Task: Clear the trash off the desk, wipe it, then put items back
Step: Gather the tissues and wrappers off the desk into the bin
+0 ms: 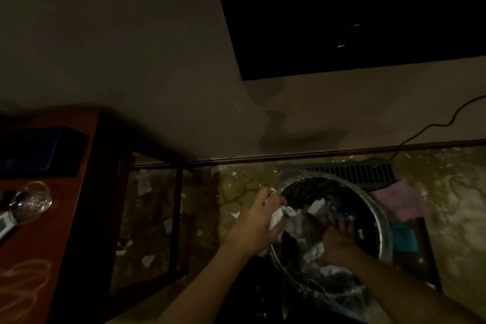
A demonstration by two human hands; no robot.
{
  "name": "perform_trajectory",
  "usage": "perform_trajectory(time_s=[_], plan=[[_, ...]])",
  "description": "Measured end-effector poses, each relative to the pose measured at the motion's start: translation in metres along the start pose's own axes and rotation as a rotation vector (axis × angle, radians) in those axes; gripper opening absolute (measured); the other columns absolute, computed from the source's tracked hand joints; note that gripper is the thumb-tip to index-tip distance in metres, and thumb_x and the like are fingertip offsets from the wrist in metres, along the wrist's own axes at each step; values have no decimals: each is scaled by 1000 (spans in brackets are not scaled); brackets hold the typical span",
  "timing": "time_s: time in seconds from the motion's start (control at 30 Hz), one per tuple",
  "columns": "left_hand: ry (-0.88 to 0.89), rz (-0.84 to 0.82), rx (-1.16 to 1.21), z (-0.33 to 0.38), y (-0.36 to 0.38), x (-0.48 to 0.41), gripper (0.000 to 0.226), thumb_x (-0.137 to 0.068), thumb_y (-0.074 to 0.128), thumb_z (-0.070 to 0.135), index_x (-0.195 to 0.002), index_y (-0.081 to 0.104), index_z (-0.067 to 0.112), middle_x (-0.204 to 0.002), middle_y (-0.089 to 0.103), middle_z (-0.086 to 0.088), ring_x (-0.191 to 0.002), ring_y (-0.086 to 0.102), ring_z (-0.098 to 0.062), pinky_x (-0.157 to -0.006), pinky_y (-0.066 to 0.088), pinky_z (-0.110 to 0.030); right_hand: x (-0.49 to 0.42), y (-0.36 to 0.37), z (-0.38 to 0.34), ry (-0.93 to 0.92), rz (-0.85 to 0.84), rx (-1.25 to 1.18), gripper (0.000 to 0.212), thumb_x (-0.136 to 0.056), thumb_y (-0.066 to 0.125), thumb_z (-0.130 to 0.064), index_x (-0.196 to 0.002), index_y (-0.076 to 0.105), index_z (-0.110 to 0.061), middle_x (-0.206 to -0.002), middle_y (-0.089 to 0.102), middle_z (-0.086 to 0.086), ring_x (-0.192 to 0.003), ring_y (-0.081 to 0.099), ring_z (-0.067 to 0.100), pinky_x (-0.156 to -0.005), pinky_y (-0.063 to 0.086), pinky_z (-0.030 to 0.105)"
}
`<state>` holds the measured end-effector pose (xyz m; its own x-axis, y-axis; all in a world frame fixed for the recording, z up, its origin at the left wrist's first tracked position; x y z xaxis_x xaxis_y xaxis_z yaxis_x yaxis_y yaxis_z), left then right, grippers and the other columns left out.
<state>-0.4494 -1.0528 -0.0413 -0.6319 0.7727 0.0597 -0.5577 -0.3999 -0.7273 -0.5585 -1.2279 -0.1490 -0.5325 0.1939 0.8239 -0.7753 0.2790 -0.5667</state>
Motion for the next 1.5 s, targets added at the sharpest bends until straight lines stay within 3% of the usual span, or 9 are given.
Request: perform_trajectory(time_s=[0.07,0.13,0.23,0.4,0.53,0.73,1.0,1.3,1.5], plan=[[12,0,21,-3,2,1,25,-88,55,32,-111,50,25,-110,42,5,-88,50,-11,-71,49,-28,3,1,-17,-81,13,6,116,-78,59,-65,-137,-37,-36,-152,-29,19,-139,-22,45,-115,-6,56],[-12,22,66,-3,10,-1,25,-87,61,25,-111,55,19,-110,44,3,-91,50,-11,-75,46,-26,8,3,-28,-136,15,-24,119,-78,61,-59,-130,-43,-36,-151,-30,19,-139,-22,46,-116,-4,53],[-82,-32,88,-4,32,-9,27,-87,60,25,-112,55,15,-115,43,1,-97,51,-17,-82,46,-31,20,5,-34,-185,4,-9,109,-79,63,-51,-148,-18,-28,-155,-21,17,-141,-13,46,-118,1,49],[-176,-335,-105,-22,66,-32,48,-90,60,37,-131,43,17,-131,33,-4,-108,51,-27,-88,48,-38,49,0,-17,-193,63,-77,84,-88,53,-52,-152,7,-23,-158,-7,16,-144,-9,38,-117,7,46],[-220,-352,-128,-32,87,-39,67,-90,57,39,-146,23,22,-142,22,-5,-124,39,-27,-95,45,-39,54,4,-15,-156,105,-118,75,-91,51,-46,-151,11,-25,-158,-10,15,-144,-11,37,-117,10,45],[-270,-302,-84,-35,123,-61,62,-98,47,29,-150,15,20,-151,16,-7,-134,32,-22,-108,37,-34,47,8,-27,-88,166,-197,66,-93,47,-18,-151,16,-28,-156,-23,9,-143,-17,37,-118,13,47],[-196,-443,-93,-49,121,-41,72,-95,49,44,-151,6,28,-155,7,-5,-135,32,-31,-103,40,-42,39,16,-20,-15,255,-430,50,-97,42,-35,-145,28,-36,-159,-13,2,-145,-14,30,-113,30,42],[-149,-559,-194,-38,91,-45,79,-94,56,33,-152,1,31,-160,-9,-9,-144,15,-36,-110,33,-47,44,7,-18,-45,313,-450,51,-94,51,-39,-142,36,-39,-159,-14,2,-146,-9,26,-116,25,40],[-86,-439,-218,-15,61,-44,76,-93,59,22,-152,12,25,-158,8,-6,-142,24,-27,-112,31,-36,69,-30,-1,-81,414,-469,48,-93,55,-37,-139,42,-33,-155,23,2,-141,23,24,-110,33,38]])
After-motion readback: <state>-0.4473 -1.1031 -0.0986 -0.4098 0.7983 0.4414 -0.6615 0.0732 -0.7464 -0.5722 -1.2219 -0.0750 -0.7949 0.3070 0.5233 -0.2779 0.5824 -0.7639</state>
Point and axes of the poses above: each hand's wrist, its own x-axis away from the middle knuckle, its own y-axis out of the palm, z = x × y, the point moved 2 cm from there along -x, towards the middle knuckle
